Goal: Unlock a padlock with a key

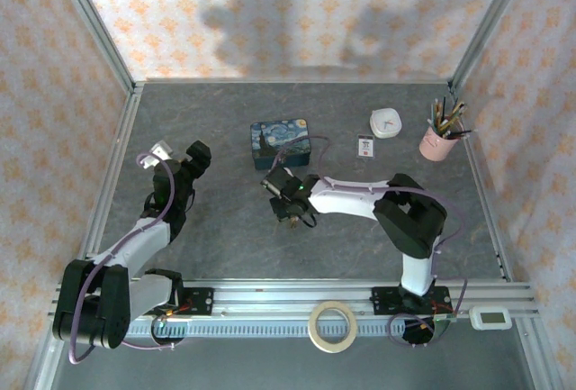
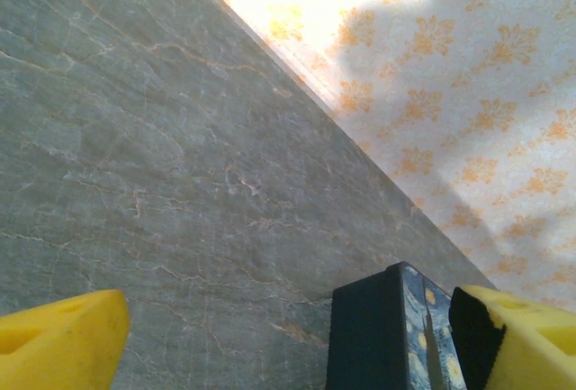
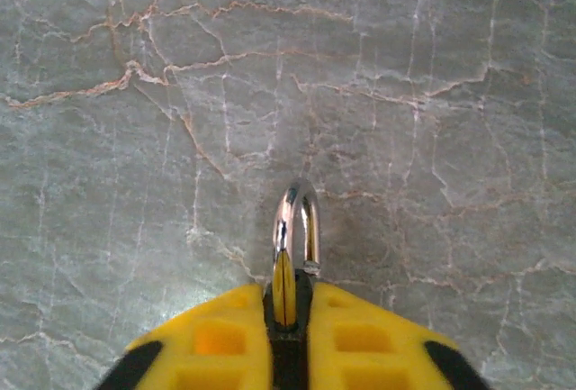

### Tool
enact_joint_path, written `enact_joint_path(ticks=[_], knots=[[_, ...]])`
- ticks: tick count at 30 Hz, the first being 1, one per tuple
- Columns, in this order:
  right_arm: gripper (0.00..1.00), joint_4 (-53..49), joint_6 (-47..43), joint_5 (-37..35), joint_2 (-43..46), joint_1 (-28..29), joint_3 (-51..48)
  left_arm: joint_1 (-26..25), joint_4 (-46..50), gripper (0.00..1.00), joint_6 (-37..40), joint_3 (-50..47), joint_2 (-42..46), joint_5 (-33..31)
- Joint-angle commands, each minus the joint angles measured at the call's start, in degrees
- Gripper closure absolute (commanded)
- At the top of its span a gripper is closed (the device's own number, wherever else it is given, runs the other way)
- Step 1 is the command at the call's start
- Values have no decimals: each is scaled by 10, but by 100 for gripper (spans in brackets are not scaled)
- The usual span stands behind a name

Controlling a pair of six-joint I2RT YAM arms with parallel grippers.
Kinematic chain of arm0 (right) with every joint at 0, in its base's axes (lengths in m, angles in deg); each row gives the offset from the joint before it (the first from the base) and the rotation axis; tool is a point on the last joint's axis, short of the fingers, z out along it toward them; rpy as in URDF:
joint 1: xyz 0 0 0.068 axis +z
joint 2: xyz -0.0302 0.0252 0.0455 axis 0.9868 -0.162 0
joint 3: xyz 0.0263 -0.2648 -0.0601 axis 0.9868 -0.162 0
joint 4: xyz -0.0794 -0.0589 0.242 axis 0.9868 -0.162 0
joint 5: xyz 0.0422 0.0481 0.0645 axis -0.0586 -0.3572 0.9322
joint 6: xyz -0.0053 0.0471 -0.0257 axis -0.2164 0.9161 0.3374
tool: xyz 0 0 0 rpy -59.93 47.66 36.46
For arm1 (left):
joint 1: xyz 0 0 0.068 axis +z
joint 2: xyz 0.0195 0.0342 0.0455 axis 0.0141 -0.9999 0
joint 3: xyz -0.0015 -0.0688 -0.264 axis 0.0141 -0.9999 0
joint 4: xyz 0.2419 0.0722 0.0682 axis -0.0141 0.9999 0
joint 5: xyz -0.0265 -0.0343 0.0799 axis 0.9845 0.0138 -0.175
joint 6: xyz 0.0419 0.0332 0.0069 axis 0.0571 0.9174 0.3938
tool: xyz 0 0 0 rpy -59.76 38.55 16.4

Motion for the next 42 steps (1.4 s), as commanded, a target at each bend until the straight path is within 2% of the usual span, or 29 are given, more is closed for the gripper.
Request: enact_joint_path(ticks=[1,7,10,14,17,24,26,30,36,38,40,42], knots=[[74,-3,7,-16,-13,0,20,7,20,9,12,-11,22,-16],[53,27,-5,-1,24,-11,34,13,43,6,19,-17,53,-39],[47,52,-18,9,60,-38,24,14,55,5,27,-14,69,-54],[44,82,-63,-5,116,-108,3,17,71,3,45,-6,80,-79],[44,111,-103,-51,150,-168,-25,19,94,2,76,11,82,-112],[42,334,-195,-135,221,-322,-186,20,107,1,171,21,64,-207],[42,385,-208,-153,221,-359,-228,20,91,1,191,15,52,-209],[42,478,-221,-122,219,-418,-297,21,58,1,216,7,22,-223],[42,655,-238,-98,200,-460,-374,21,-18,1,265,11,-46,-279],[42,647,-233,-92,187,-466,-365,20,-82,1,289,-5,-69,-290],[36,661,-239,-77,176,-468,-371,20,-131,1,303,-19,-92,-295],[26,731,-244,-77,165,-468,-406,20,-186,1,314,-36,-118,-283]])
